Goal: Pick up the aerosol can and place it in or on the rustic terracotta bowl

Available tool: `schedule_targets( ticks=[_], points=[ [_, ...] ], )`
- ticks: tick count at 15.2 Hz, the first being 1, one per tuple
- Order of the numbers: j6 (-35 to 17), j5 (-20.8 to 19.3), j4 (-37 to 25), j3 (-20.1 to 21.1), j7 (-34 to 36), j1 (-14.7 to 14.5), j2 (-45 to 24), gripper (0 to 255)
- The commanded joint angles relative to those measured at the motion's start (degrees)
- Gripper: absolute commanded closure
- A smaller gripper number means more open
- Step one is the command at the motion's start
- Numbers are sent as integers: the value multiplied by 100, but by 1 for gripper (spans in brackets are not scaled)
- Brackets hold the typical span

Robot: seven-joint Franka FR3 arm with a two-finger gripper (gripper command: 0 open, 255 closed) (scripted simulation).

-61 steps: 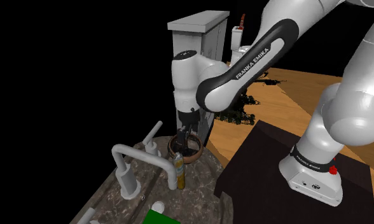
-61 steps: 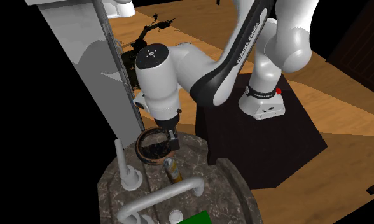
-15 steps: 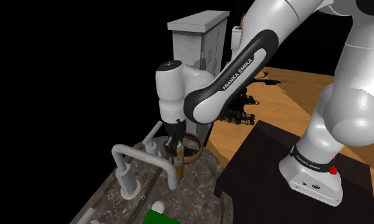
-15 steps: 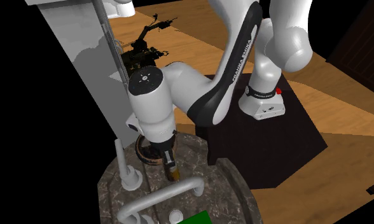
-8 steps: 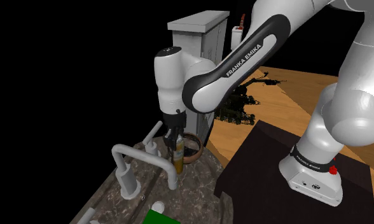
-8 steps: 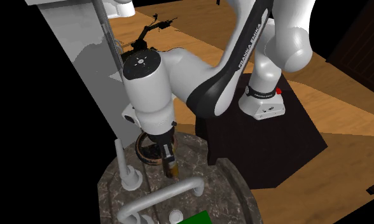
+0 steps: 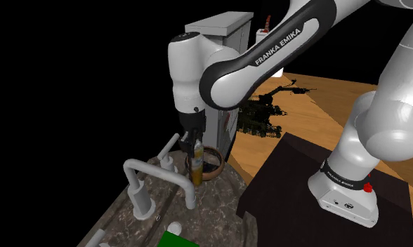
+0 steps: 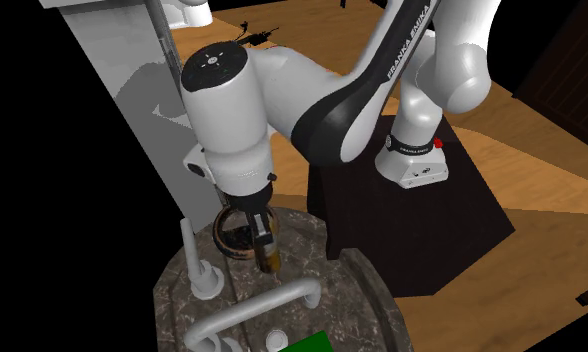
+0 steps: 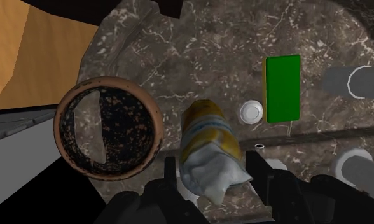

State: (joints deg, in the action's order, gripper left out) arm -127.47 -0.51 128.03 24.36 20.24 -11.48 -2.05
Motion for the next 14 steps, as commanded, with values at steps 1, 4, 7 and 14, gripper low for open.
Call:
schedule_targets(
  ticks=[1,4,7,14],
  points=[
    [152,50,-65,0,-37,5,96,255],
    [316,98,-142,-2,-71,9,192,255],
    [530,152,-197,-210,-512,212,361,255],
    [1058,143,-559,-706,-1446,660,528,255]
  ],
)
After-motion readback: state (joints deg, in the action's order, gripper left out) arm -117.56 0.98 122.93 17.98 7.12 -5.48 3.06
